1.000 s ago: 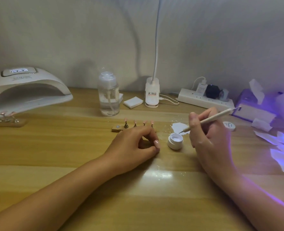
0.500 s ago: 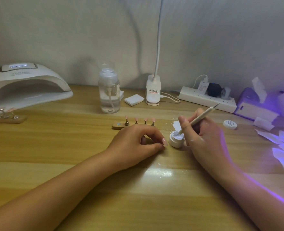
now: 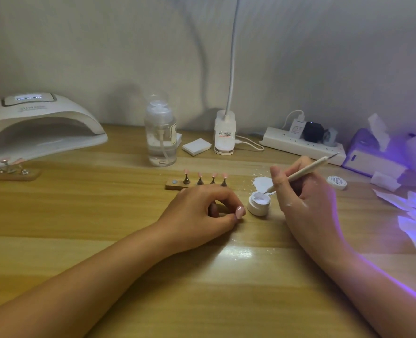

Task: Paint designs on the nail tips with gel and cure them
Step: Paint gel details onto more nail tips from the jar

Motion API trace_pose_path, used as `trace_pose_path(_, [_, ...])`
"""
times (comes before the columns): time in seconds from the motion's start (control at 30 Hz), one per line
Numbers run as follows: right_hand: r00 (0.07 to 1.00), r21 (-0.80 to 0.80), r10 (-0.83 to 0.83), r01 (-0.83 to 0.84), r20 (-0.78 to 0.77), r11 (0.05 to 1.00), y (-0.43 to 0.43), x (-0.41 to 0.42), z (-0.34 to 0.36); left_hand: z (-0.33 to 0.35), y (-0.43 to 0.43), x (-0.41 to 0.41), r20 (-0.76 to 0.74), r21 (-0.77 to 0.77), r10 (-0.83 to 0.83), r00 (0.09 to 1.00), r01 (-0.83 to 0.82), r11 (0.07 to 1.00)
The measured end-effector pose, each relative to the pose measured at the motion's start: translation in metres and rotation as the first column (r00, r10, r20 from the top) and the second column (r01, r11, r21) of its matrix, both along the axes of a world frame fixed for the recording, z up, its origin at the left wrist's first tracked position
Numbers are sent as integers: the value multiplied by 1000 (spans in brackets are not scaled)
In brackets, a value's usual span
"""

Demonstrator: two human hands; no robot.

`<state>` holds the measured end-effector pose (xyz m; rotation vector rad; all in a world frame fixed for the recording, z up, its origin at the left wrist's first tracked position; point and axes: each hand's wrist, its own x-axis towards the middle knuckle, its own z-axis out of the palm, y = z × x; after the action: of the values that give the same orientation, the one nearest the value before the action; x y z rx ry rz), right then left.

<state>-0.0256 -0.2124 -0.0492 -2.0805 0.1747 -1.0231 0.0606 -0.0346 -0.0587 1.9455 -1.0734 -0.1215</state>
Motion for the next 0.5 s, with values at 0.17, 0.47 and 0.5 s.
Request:
trace_pose_path(0.17, [999, 16, 15, -15, -50, 1000, 2, 0, 1, 1, 2, -1, -12, -1, 2, 1000, -2, 1000])
trace_pose_path(0.47, [984, 313, 52, -104, 171, 944, 10, -13, 30, 2, 3, 0, -16, -14, -19, 1000, 18, 1000])
trace_pose_path(0.5, [985, 402, 56, -118, 163, 908, 11, -15, 33, 2, 3, 1, -16, -9, -22, 1000, 22, 1000])
